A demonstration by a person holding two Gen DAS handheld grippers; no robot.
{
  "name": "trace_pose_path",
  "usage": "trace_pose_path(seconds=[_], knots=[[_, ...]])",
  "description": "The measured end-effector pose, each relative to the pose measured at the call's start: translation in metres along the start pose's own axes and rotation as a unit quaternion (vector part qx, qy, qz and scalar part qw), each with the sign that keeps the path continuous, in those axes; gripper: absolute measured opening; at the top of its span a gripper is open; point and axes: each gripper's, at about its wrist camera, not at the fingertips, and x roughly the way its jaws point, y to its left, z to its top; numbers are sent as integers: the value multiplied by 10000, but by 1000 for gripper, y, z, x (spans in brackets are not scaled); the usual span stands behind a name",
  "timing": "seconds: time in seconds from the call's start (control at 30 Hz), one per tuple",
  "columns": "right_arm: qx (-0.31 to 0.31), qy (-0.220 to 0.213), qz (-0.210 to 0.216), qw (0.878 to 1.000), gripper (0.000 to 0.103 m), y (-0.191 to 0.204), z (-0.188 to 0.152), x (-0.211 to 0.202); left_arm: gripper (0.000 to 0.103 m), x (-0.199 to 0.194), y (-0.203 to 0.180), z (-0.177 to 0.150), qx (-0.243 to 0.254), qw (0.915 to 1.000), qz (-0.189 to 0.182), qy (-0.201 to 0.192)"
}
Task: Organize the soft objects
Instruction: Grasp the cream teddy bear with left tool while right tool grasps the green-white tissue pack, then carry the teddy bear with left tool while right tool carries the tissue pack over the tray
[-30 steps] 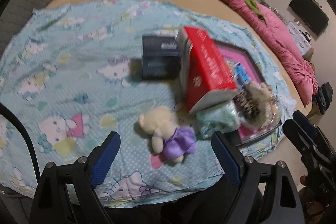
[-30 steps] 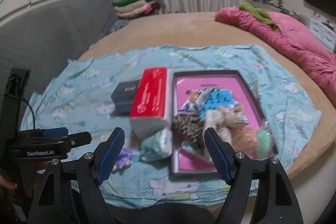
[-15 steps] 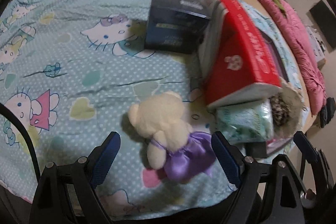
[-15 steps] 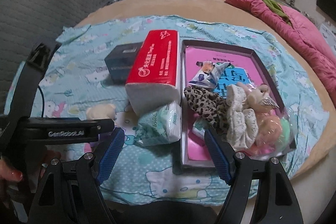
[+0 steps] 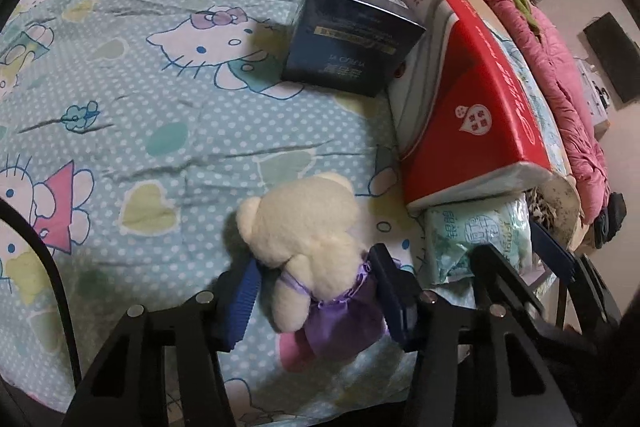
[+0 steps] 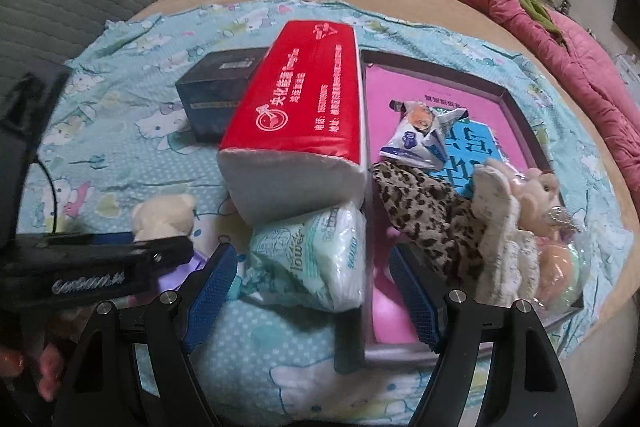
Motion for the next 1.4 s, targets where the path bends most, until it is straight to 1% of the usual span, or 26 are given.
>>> trace_pose_path(seconds=[0.1,0.17,0.2,0.23,0.3,0.37,0.43,0.53,0.6,0.8,1.03,1.1,1.4], knots=[[94,-7,-128,9999,80,0,0,9,53,-1,4,-1,-28,9999,-98,-29],[110,-14,-154,9998,78,-1,-1,12,53,-4,10,-4,-48,9999,-148,-51],[76,-34,-148,9999,73,1,-1,13,53,-4,10,-4,-34,9999,-142,-60],[7,-55,-136,9999,61,4,0,14,53,-4,9,-5,-12,9999,-124,-72],[-120,-62,-282,9995,60,8,-1,15,53,-5,8,-6,32,9999,-99,-93],[-10,-94,-234,9997,54,2,-2,13,52,-7,9,-7,40,9998,-127,-117],[202,-148,-104,9996,45,-7,-3,10,51,-9,7,-8,72,9998,-143,-142],[252,-243,-74,9994,40,-10,-4,5,50,-12,5,-10,85,9996,-180,-200],[267,-406,-36,9988,37,-12,-4,-5,50,-16,7,-12,82,9995,-209,-238],[132,-682,167,9974,35,-8,-2,-34,49,-41,9,-19,152,9982,-327,-482],[70,-982,341,9946,35,0,12,-70,49,-87,1,-22,335,9951,-182,-913],[165,-1091,458,9928,35,-2,17,-81,49,-98,-1,-20,346,9942,-173,-1007],[391,-1516,669,9854,35,-20,31,-119,49,-134,-37,-14,568,9895,-90,-1324]])
